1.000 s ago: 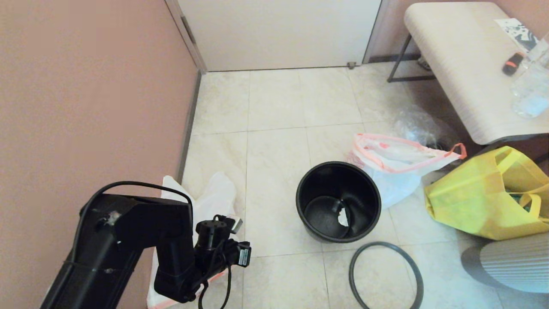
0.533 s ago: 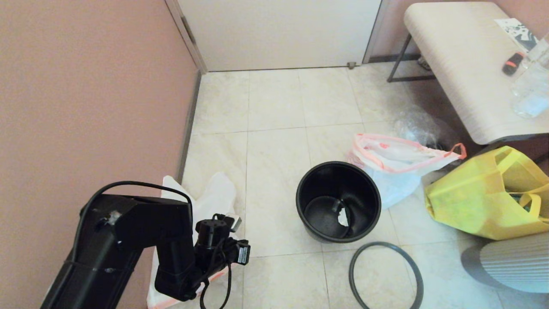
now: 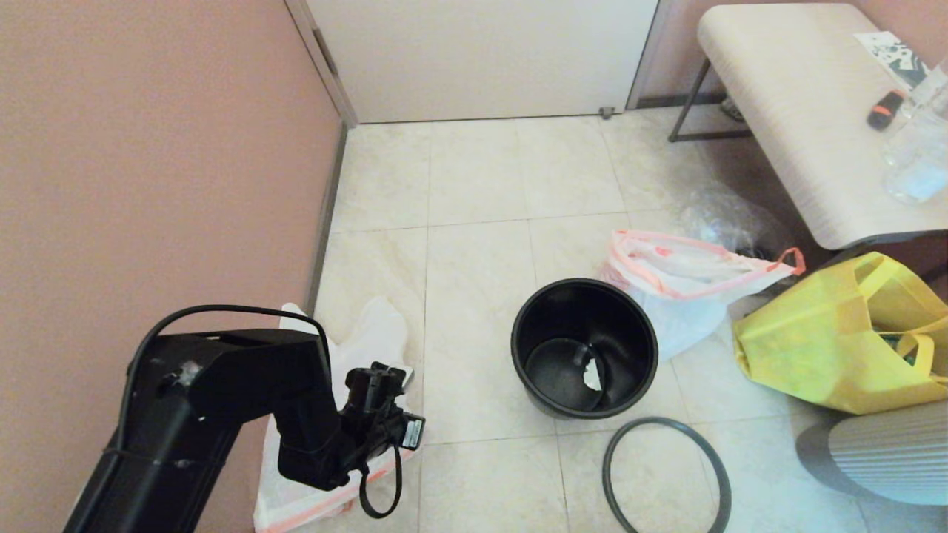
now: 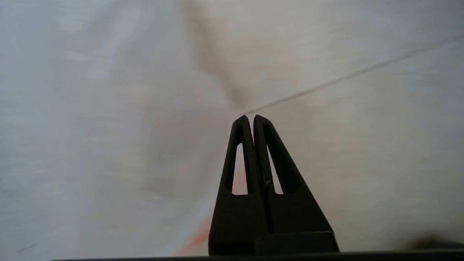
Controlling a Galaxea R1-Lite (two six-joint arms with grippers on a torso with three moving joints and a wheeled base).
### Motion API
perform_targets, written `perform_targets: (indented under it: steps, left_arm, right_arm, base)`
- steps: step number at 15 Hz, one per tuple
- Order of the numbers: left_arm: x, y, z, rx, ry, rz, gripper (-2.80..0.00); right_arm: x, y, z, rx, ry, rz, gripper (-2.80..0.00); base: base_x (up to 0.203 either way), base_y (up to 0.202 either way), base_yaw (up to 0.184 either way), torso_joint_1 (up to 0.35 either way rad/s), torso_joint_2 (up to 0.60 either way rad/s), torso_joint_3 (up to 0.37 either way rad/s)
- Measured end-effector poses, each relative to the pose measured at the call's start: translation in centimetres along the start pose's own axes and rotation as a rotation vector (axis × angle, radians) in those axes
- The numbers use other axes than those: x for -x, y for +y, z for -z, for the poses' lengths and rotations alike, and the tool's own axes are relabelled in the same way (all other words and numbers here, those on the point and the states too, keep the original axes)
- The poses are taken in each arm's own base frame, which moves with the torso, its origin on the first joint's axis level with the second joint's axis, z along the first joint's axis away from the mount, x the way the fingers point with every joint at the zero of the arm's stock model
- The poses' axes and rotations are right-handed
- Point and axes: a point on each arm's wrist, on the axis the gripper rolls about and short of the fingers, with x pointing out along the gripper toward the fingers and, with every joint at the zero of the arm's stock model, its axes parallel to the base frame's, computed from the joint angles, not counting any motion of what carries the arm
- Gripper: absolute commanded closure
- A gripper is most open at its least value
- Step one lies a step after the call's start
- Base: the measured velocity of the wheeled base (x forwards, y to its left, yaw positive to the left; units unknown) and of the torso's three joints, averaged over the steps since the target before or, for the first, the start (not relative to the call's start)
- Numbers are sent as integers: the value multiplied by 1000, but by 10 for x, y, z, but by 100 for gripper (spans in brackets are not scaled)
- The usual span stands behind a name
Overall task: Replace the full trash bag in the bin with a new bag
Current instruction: Pick up a new trash bag
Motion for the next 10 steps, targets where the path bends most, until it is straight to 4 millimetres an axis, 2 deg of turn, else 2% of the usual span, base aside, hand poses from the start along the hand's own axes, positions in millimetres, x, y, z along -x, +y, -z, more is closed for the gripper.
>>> perform_targets:
  steps: [4, 7, 8, 10]
  left_arm:
    - [-17, 4, -24, -37, 94, -62, 0]
    - [-28, -4, -21, -39, 215, -98, 0]
    - [-29, -6, -20, -41, 218, -115, -280]
    - [-27, -7, -21, -22, 224, -156, -280]
  right_arm:
    - [0, 0, 0, 0, 0, 0, 0]
    - [0, 0, 0, 0, 0, 0, 0]
    - [0, 0, 0, 0, 0, 0, 0]
    - [0, 0, 0, 0, 1, 0, 0]
  base:
    - [0, 0, 0, 0, 0, 0]
    - [0, 0, 0, 0, 0, 0]
    - [0, 0, 0, 0, 0, 0]
    - [0, 0, 0, 0, 0, 0]
